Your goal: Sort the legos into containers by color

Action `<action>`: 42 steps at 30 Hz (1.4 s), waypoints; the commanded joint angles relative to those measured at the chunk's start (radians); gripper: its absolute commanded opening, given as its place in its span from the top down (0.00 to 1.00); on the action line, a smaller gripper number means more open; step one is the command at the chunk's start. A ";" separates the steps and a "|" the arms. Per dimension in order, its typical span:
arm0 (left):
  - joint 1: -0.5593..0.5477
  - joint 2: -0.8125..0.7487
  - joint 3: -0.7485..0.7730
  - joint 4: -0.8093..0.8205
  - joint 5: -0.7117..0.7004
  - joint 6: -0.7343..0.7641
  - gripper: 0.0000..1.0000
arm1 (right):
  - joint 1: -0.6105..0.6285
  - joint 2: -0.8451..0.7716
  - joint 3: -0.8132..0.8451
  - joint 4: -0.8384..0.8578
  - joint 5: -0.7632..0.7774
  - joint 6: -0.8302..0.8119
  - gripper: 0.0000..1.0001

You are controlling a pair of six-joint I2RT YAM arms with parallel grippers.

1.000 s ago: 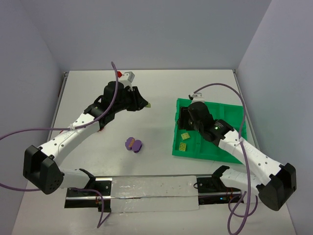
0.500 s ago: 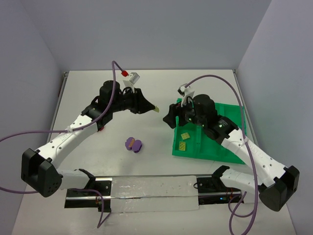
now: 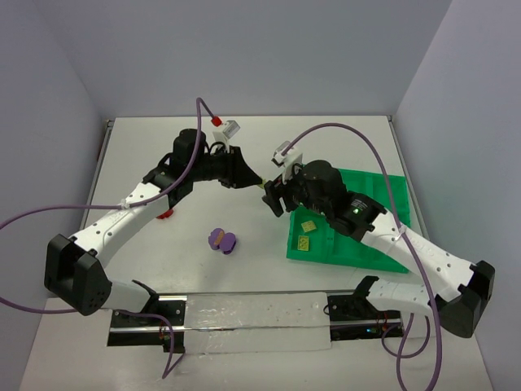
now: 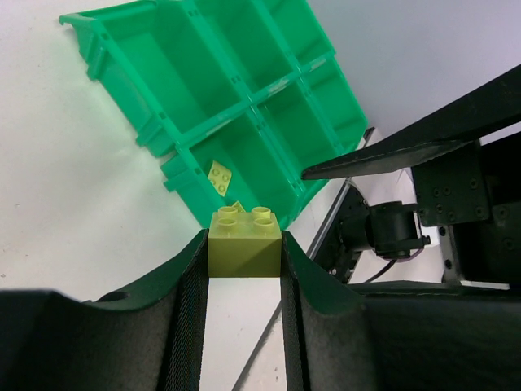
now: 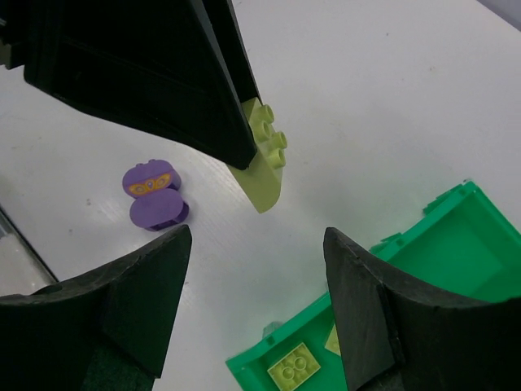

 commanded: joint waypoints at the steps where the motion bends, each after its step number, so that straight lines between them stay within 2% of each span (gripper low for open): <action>1: 0.004 -0.012 0.048 0.011 0.026 -0.008 1.00 | 0.032 0.027 0.042 0.073 0.114 -0.043 0.30; 10: 0.004 -0.015 0.043 0.021 0.048 -0.015 1.00 | 0.042 0.081 0.056 0.138 0.117 -0.053 0.45; 20: 0.004 -0.028 0.042 0.013 0.042 -0.009 1.00 | 0.052 0.142 0.072 0.163 0.085 -0.045 0.55; 22: 0.004 -0.028 0.043 0.011 0.039 -0.011 1.00 | 0.052 0.144 0.066 0.173 0.084 -0.042 0.63; 24: 0.004 -0.029 0.044 0.010 0.036 -0.008 1.00 | 0.052 0.138 0.062 0.177 0.091 -0.038 0.80; 27: 0.004 -0.034 0.044 0.011 0.017 -0.008 1.00 | 0.052 0.128 0.050 0.183 0.110 -0.033 1.00; 28: 0.004 -0.037 0.045 0.010 0.009 -0.007 0.98 | 0.053 0.123 0.045 0.186 0.114 -0.033 1.00; 29: 0.004 -0.037 0.050 0.001 -0.017 -0.010 0.90 | 0.053 0.116 0.035 0.187 0.120 -0.032 1.00; 30: 0.004 -0.036 0.059 -0.007 -0.038 -0.012 0.77 | 0.053 0.111 0.028 0.189 0.125 -0.027 1.00; 32: 0.004 -0.033 0.065 -0.019 -0.056 -0.009 0.32 | 0.052 0.105 0.016 0.192 0.138 -0.020 1.00; 35: 0.006 -0.040 0.063 -0.016 -0.082 -0.007 0.01 | 0.053 0.092 0.004 0.186 0.147 -0.008 1.00; 39: 0.031 -0.062 0.053 -0.024 -0.183 -0.043 0.01 | 0.052 0.071 -0.023 0.162 0.175 0.013 1.00; 42: 0.132 -0.088 0.019 -0.023 -0.204 -0.102 0.01 | 0.041 0.052 -0.056 0.102 0.214 0.086 1.00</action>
